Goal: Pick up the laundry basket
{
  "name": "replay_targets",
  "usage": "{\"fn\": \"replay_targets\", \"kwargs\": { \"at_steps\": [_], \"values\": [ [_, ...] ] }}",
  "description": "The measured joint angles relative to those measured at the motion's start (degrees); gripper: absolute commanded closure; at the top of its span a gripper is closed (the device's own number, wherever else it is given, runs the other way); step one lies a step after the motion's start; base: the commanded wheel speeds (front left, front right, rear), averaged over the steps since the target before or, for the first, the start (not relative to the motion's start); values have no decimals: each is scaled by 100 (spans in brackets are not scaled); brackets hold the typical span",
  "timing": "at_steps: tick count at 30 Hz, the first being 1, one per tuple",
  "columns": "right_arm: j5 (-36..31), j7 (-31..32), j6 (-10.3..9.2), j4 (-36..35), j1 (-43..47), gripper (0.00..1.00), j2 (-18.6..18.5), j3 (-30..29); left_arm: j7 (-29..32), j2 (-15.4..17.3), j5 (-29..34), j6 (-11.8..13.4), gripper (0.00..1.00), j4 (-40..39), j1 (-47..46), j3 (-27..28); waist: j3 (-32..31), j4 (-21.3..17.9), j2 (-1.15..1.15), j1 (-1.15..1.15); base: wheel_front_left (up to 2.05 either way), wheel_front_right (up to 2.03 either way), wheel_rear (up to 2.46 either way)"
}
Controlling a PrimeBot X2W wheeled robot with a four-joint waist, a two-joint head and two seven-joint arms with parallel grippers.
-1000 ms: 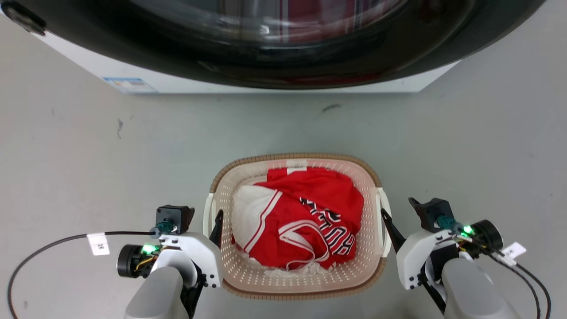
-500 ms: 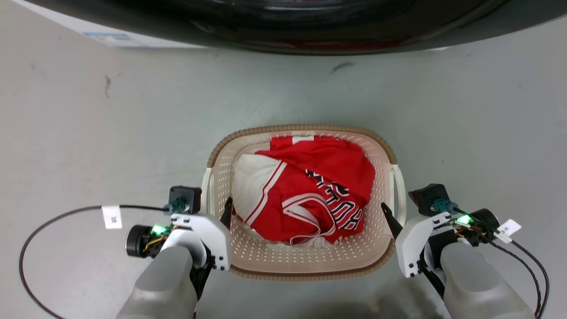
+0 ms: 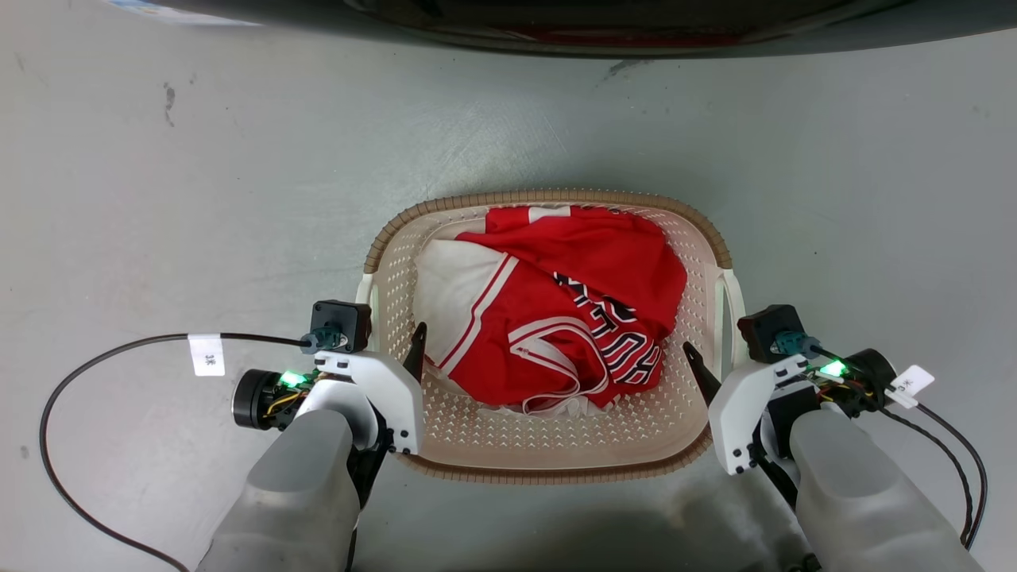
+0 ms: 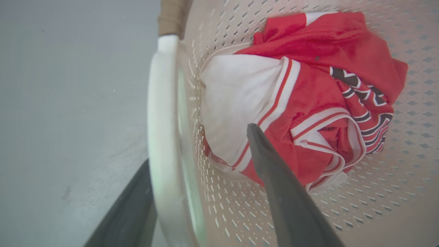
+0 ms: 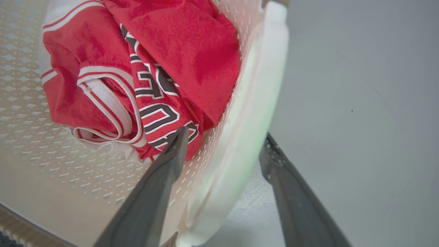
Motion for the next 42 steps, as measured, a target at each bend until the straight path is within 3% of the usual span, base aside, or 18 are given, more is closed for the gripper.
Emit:
{"fn": "replay_targets", "kwargs": {
  "at_steps": [2, 3, 4, 12, 22, 42],
  "values": [
    [-44, 36, 0, 29, -32, 69, 0, 19, 0, -8, -52, 0, 0, 36, -26, -60, 31, 11, 0, 0, 0, 0, 0],
    [-88, 35, 0, 30, -47, 100, 0, 8, 22, -8, -87, 0, 38, 56, -44, -109, 47, 11, 0, 0, 0, 0, 0],
    [-86, 35, 0, 25, -59, 100, 2, -14, 43, -12, -110, 0, 100, 80, -63, -146, 60, 10, 0, 0, 0, 0, 0],
    [-114, 45, -2, 81, -94, 100, -21, 81, 180, -25, -381, 9, 100, 203, -91, -379, -77, 62, 0, 0, 0, 0, 0],
    [163, 187, -3, 126, 203, 100, -29, 535, 628, -21, -865, 10, 100, 264, 240, -636, -832, 66, 0, 0, 0, 0, 0],
    [2009, 1581, -18, -121, 905, 100, -70, 2208, 2103, 171, -2001, 35, 100, 119, 979, -1221, -2903, -44, 0, -1, 0, 0, 0]
  ]
}}
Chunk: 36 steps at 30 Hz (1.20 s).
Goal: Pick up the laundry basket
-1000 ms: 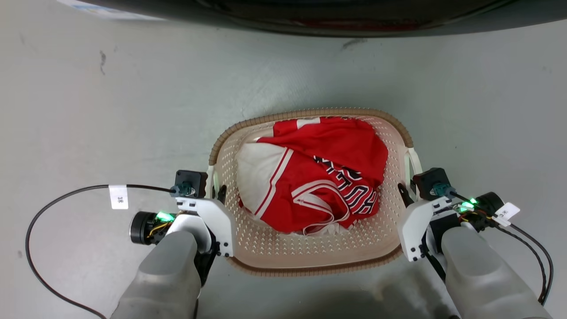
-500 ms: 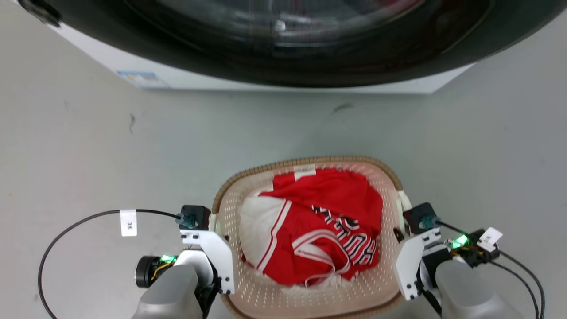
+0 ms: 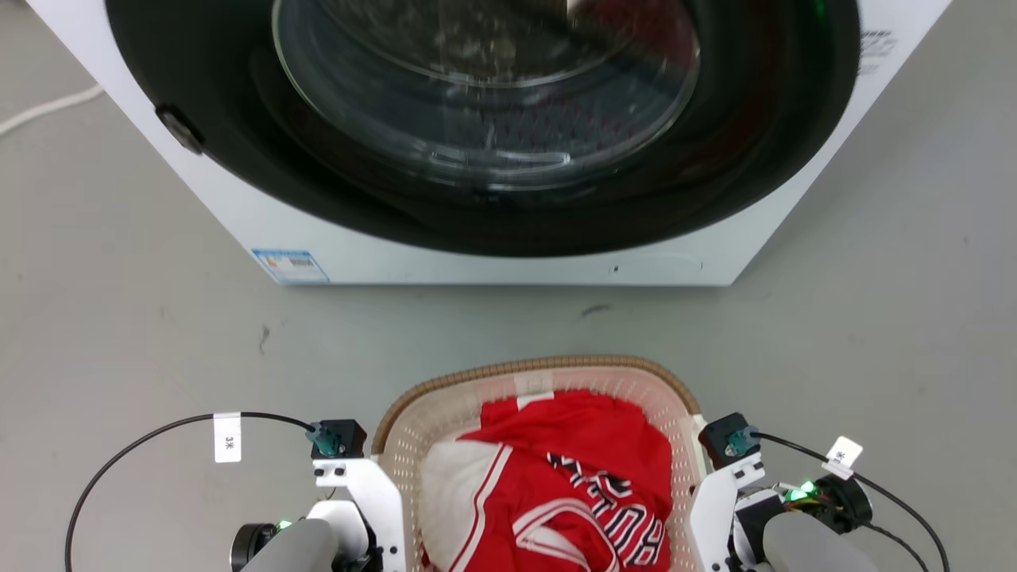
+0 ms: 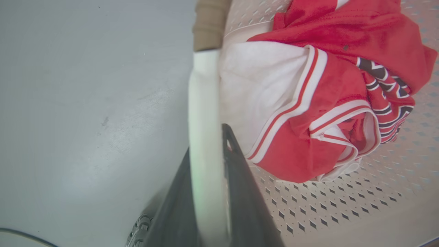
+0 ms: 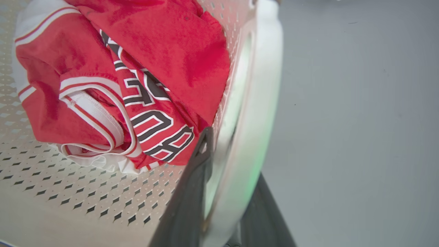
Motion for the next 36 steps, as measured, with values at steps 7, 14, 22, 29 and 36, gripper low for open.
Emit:
{"fn": "replay_targets", "kwargs": {
  "at_steps": [7, 14, 22, 29, 36],
  "values": [
    [659, 643, -2, -87, 124, 100, -5, 564, 643, 105, -285, 0, 100, -27, 103, -203, -582, -30, 0, -1, 0, 0, 0],
    [1087, 1024, -4, -74, 84, 100, -8, 1042, 1245, 214, -476, 0, 100, -97, 132, -463, -1030, -85, 0, -1, 0, 0, 0],
    [1683, 1519, -4, -130, 164, 100, -3, 1544, 1569, 304, -706, 0, 100, -123, 301, -650, -1503, -165, 0, 0, 0, 0, 0],
    [2149, 1912, -26, -207, 226, 100, -52, 1940, 1903, 330, -906, 1, 100, -156, 398, -805, -1809, -220, 0, 0, 0, 0, 0],
    [2573, 2162, -25, -344, 220, 100, -179, 2336, 2232, 369, -1088, 1, 100, -213, 405, -957, -1965, -243, 0, 0, 0, 0, 0]
  ]
}}
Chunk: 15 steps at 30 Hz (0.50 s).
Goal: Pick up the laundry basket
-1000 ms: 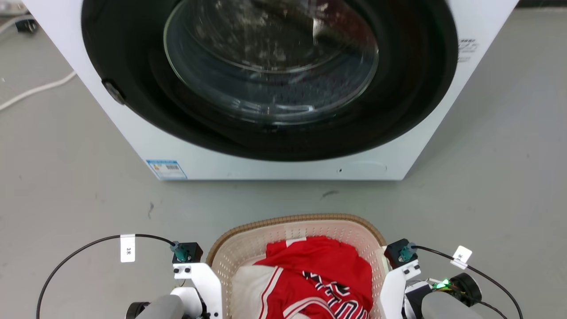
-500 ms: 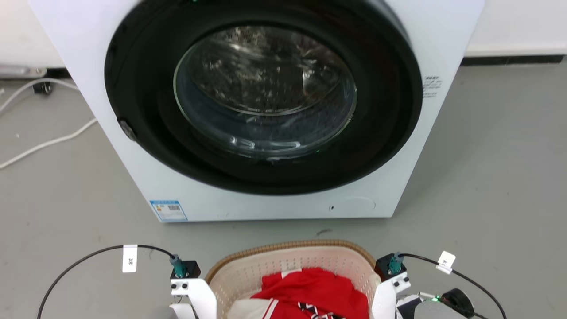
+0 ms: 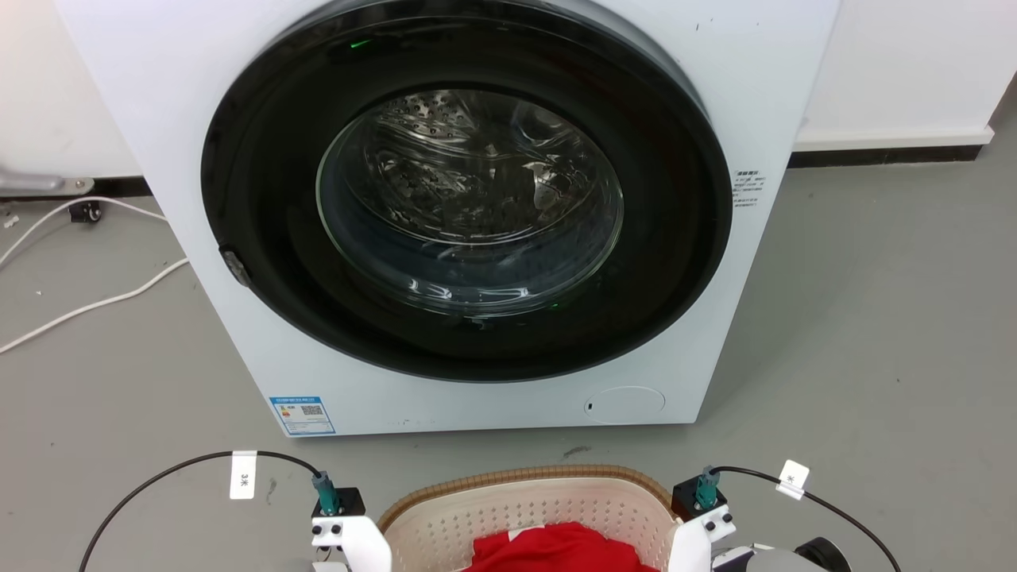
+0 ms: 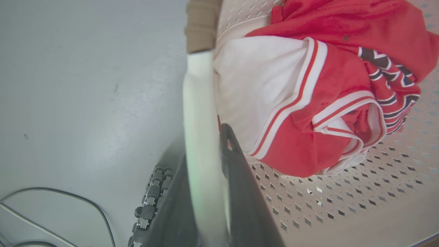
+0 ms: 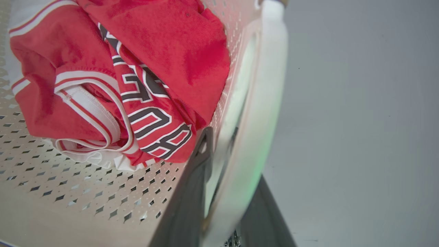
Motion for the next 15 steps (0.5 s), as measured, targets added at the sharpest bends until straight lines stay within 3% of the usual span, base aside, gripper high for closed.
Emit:
{"fn": "replay_targets", "kwargs": {
  "at_steps": [15],
  "values": [
    [719, 166, 0, -42, -81, 100, -96, 626, 300, 68, -297, -1, 100, -42, 21, -245, -140, 11, 0, 1, 0, 0, 0]
  ]
}}
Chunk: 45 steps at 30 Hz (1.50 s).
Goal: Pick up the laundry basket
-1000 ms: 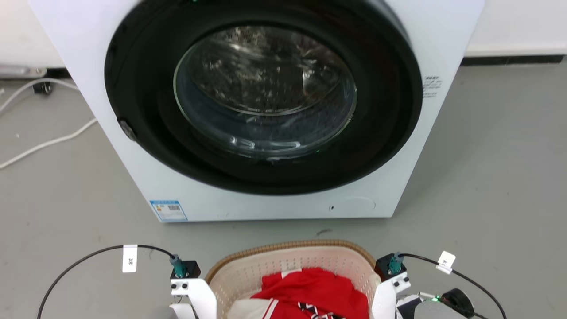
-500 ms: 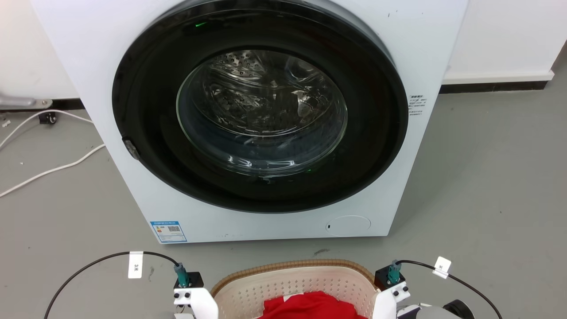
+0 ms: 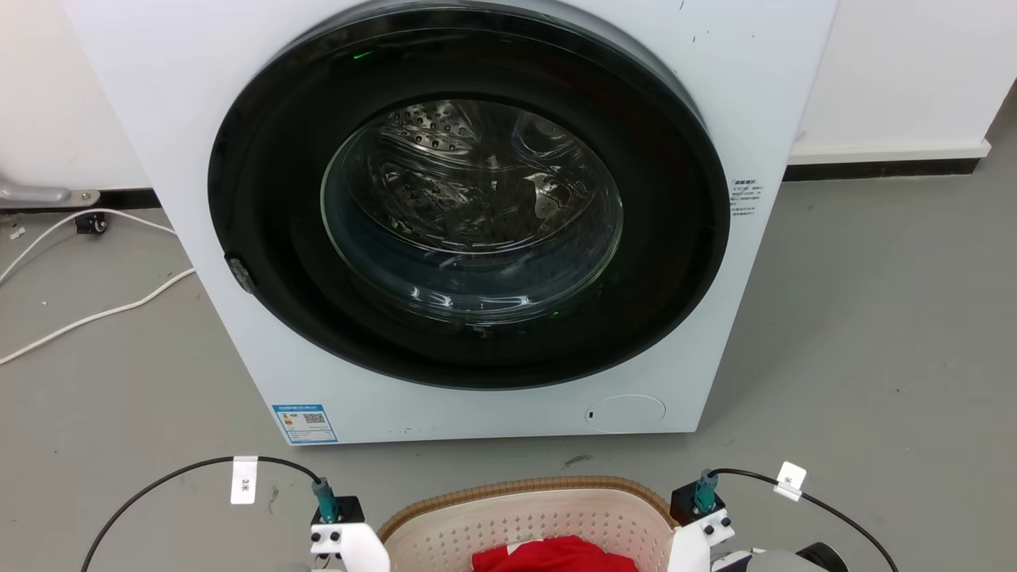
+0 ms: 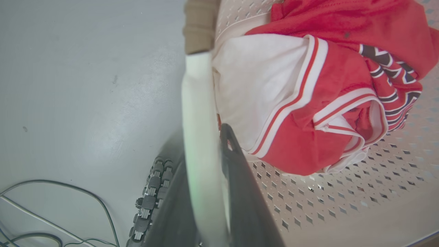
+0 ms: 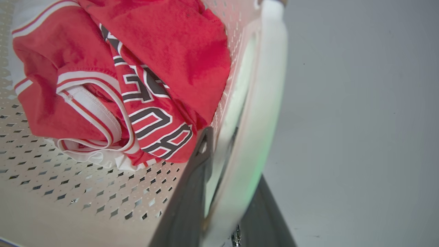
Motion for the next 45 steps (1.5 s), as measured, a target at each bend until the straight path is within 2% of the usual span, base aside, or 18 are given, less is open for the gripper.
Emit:
{"fn": "replay_targets", "kwargs": {
  "at_steps": [20, 45],
  "values": [
    [639, 38, 0, 90, -149, 100, -9, 620, 101, 48, -299, 0, 100, -1, -14, -272, 40, -17, 0, 0, 0, 0, 0],
    [988, -7, 0, 137, -237, 100, -10, 974, 88, 86, -571, 0, 100, 7, -64, -532, 102, -22, 0, 0, 0, 0, 0]
  ]
}}
